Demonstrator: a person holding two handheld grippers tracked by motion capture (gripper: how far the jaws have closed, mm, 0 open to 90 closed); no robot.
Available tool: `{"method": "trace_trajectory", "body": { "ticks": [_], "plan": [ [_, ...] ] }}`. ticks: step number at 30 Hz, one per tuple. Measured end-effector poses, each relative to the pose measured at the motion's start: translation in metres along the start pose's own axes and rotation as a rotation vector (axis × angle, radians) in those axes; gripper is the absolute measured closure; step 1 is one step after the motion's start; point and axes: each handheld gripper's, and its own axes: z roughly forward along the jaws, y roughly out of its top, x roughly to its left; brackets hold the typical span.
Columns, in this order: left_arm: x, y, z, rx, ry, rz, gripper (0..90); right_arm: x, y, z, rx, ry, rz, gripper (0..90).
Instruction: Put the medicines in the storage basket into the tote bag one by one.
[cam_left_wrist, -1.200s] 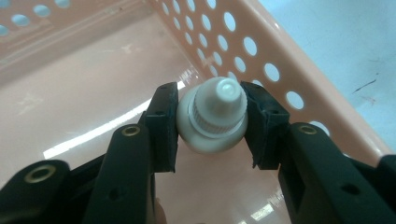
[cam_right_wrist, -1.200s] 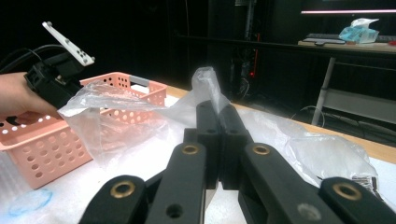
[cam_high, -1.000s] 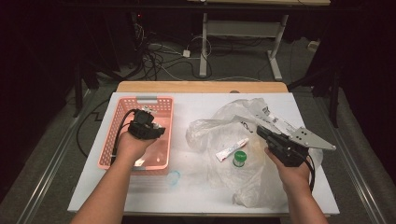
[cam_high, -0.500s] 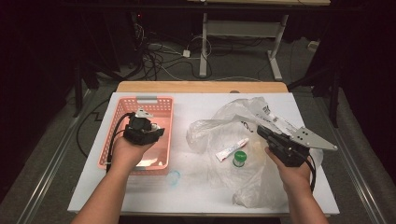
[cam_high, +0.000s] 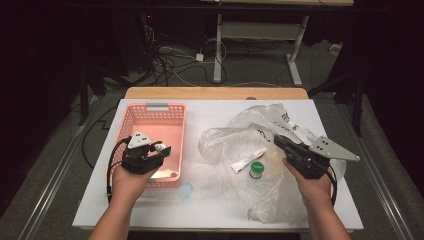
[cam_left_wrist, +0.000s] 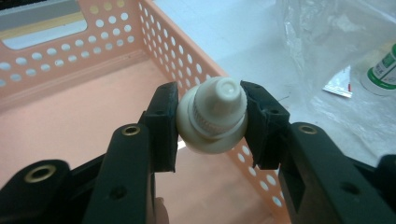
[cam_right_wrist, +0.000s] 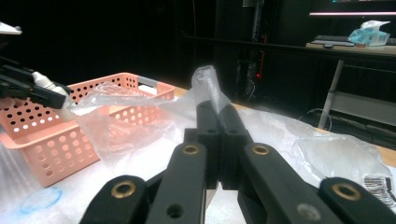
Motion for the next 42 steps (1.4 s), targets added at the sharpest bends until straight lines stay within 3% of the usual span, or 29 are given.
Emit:
{"method": "trace_trajectory", "body": {
  "ticks": [8, 13, 24, 29, 42],
  "plan": [
    [-0.005, -0.023, -0.013, -0.092, -0.016, -0.018, 58.0, 0.002, 0.000, 0.001, 0.003, -0.003, -0.012, 90.0],
    [-0.011, -0.024, -0.019, -0.127, -0.037, -0.032, 58.0, 0.002, -0.002, 0.002, 0.009, -0.004, -0.014, 90.0],
    [-0.033, -0.020, -0.020, -0.138, -0.109, 0.010, 58.1, 0.002, -0.001, 0.000, 0.003, -0.002, -0.008, 90.0],
    [-0.041, -0.018, -0.020, -0.143, -0.118, 0.027, 58.1, 0.003, -0.001, 0.000, 0.000, 0.003, -0.011, 90.0],
    [-0.066, -0.015, -0.004, -0.114, -0.191, 0.069, 58.1, 0.001, -0.001, 0.000, 0.001, 0.004, -0.007, 90.0]
  ]
}}
